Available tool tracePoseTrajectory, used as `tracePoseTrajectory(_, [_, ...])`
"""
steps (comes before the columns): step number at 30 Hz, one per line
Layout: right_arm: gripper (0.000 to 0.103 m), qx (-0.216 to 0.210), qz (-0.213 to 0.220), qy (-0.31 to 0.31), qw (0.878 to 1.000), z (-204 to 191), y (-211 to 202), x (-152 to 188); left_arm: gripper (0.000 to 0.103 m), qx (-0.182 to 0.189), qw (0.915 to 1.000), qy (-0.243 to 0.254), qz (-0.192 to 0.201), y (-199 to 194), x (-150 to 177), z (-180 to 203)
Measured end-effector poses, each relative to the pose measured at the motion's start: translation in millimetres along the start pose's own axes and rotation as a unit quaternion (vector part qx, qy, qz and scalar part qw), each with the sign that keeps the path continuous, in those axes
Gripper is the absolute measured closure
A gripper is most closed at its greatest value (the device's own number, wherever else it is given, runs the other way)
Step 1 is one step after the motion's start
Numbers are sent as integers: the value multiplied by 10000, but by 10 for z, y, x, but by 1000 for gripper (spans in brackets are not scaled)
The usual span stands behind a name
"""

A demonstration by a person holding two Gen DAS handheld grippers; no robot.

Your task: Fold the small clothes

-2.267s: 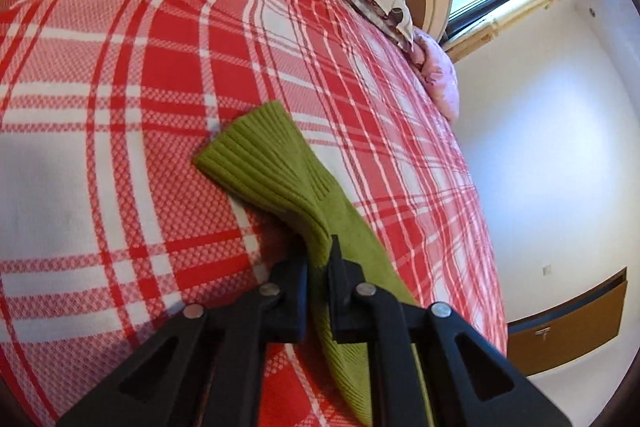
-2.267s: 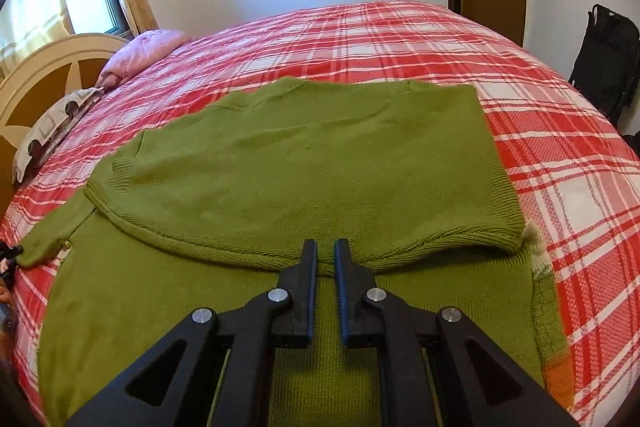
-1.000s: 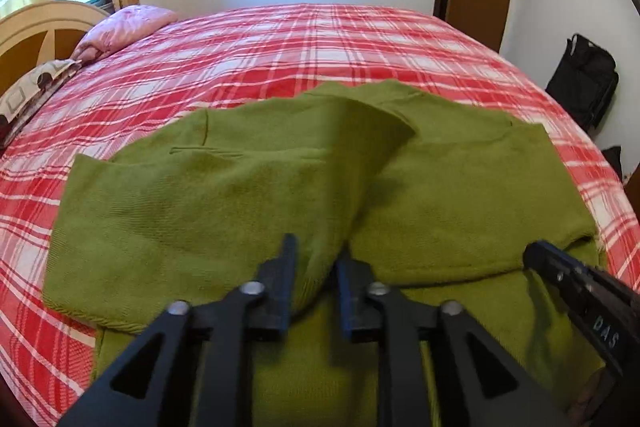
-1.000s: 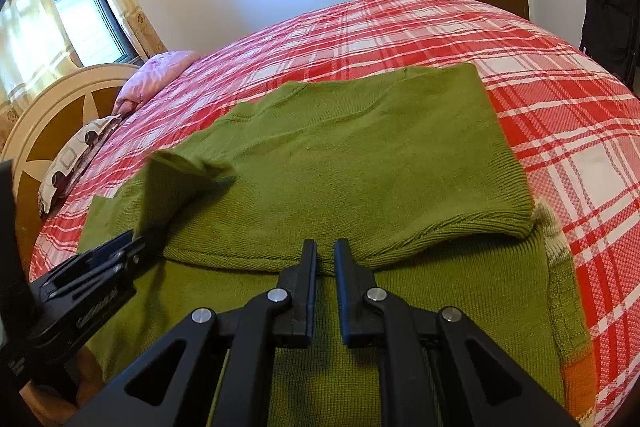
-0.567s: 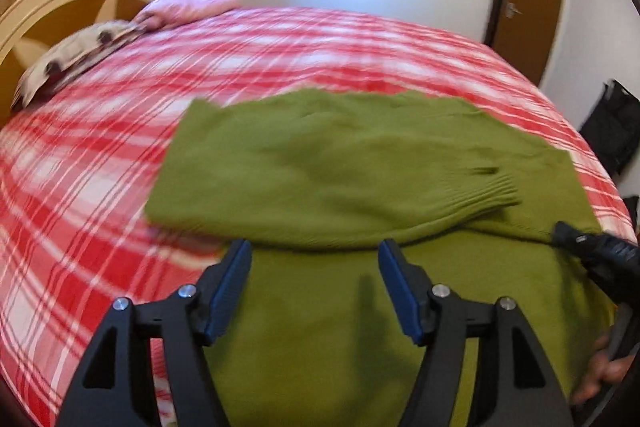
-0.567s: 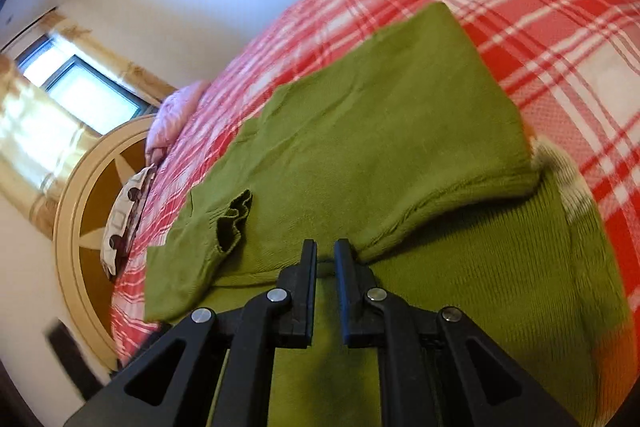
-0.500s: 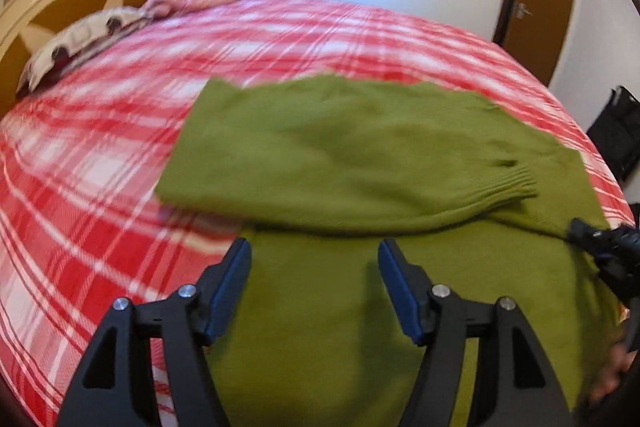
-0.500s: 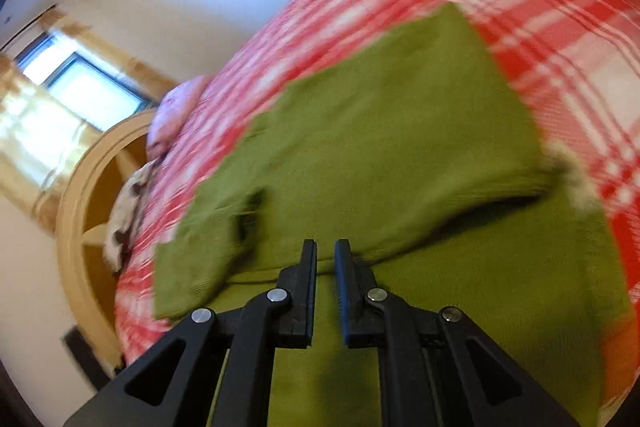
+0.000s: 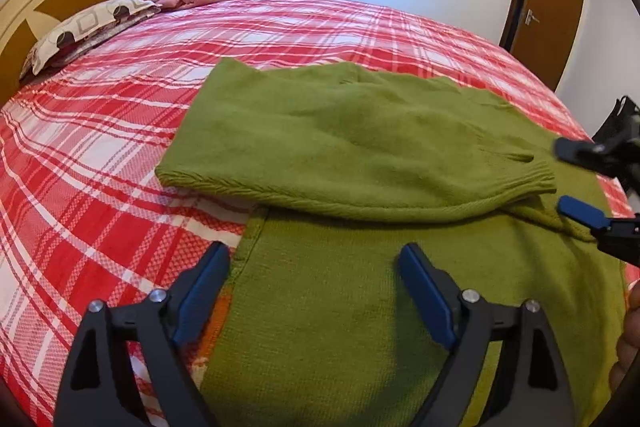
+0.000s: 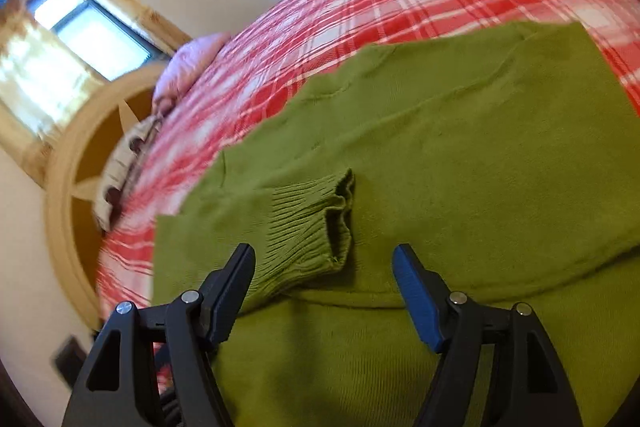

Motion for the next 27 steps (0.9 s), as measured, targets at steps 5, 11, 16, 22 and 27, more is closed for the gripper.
tracePoseTrajectory(5, [52, 679, 75, -776, 9946, -227, 168, -9, 9, 3, 10000, 35, -26, 9, 5, 7])
tracePoseTrajectory(11, [84, 1250, 162, -1584, 9793, -343, 226, 49, 7, -5, 10000, 61, -43, 19, 7, 12])
tracePoseTrajectory(16, [94, 1073, 431, -1807, 9767, -509, 43, -29, 5, -4, 10000, 70, -60, 24, 9, 16])
tracePoseTrajectory(22, [94, 938, 1306, -2053, 9654, -738, -533, -333, 3, -1, 9999, 42, -92, 42, 5, 7])
tracePoseTrajectory(27, [94, 1067, 1782, -2089, 9556, -708, -908, -611, 2, 29, 9999, -9, -105, 45, 4, -4])
Point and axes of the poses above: each gripper's, at about its wrist camera, not at the fingertips, and y roughly the way its jaws point, z to its right, x to its underside, the point moved 5 cm from there along y, roughly the way its jaws point, and after that the axes turned 8 degrees about x, right-handed, at the moved point
